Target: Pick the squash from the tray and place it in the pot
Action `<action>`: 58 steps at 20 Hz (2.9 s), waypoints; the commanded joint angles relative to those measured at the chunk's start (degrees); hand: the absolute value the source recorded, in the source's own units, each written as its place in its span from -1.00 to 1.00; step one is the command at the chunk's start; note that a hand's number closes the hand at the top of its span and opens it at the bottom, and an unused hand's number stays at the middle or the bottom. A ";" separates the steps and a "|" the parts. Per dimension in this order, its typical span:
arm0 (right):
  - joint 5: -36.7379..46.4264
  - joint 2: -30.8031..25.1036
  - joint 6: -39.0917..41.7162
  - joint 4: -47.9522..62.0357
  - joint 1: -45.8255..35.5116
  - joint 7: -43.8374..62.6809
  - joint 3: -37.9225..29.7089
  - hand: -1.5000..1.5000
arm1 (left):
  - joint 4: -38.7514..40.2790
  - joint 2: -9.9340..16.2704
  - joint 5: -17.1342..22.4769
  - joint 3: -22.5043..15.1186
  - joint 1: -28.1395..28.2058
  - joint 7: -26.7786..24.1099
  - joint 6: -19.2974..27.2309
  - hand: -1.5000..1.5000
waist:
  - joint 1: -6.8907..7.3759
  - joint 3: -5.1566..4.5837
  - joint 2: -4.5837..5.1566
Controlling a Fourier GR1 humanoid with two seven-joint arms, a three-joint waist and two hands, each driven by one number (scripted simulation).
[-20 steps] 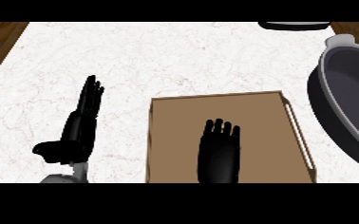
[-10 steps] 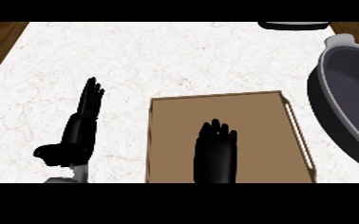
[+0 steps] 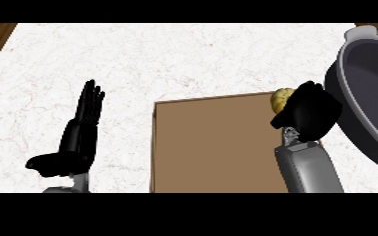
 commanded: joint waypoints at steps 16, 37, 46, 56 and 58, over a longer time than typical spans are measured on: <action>15.60 -20.54 -4.70 31.31 -33.19 16.76 -34.82 1.00 | 0.73 -0.61 -1.22 -4.20 -4.41 1.02 -3.00 0.00 | 9.22 -0.55 1.19; 27.40 -23.47 -13.90 45.84 -36.03 21.63 -50.30 1.00 | 2.90 0.00 -0.14 0.13 -2.94 1.10 -1.93 0.00 | 3.38 -0.53 -1.70; 19.70 -21.12 -20.59 44.70 -31.46 14.44 -59.21 1.00 | 1.99 -0.22 -0.89 0.06 -2.39 1.71 -1.68 0.00 | 2.21 -0.52 -2.09; 12.00 -16.61 -24.56 41.70 -24.15 15.58 -72.68 -1.00 | 1.78 -0.31 -0.98 0.37 -1.50 0.71 -2.05 0.00 | 1.37 -0.52 -2.30; 8.23 -14.04 -30.19 42.83 -23.37 11.13 -73.84 -1.00 | 3.68 -0.65 0.18 1.98 -0.92 -1.26 -2.42 0.00 | 1.79 -0.53 -2.11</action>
